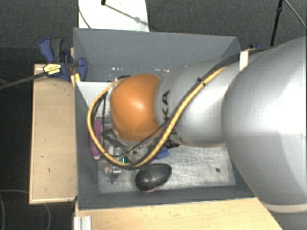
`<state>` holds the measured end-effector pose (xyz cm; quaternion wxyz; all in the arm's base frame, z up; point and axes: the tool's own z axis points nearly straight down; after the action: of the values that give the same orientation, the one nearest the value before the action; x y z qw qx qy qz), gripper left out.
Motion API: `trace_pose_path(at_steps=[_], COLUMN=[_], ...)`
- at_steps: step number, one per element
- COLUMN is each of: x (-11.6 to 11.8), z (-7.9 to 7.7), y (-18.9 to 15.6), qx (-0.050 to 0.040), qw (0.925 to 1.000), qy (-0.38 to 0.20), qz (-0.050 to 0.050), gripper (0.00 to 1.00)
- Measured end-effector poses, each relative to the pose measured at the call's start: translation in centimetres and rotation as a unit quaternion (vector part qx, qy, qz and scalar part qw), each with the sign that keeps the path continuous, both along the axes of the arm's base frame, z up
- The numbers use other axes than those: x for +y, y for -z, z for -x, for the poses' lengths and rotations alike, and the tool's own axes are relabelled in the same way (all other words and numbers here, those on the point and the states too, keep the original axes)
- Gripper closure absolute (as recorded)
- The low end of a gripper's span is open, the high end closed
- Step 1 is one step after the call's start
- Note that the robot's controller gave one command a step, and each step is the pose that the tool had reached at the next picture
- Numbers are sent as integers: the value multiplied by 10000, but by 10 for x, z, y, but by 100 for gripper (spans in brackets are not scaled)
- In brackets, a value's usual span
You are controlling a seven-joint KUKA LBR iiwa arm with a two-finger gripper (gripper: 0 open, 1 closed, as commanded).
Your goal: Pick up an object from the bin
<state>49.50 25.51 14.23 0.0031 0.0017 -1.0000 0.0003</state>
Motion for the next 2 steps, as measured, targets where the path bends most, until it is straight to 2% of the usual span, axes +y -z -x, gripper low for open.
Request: trace_pose_path(at_steps=[1, 2], x=[-72, -145], z=[-9, 12], y=[73, 70], qx=[-46, -61], qw=[9966, 10000], qy=[823, 76], qz=[-2, -8], gripper=[0, 0])
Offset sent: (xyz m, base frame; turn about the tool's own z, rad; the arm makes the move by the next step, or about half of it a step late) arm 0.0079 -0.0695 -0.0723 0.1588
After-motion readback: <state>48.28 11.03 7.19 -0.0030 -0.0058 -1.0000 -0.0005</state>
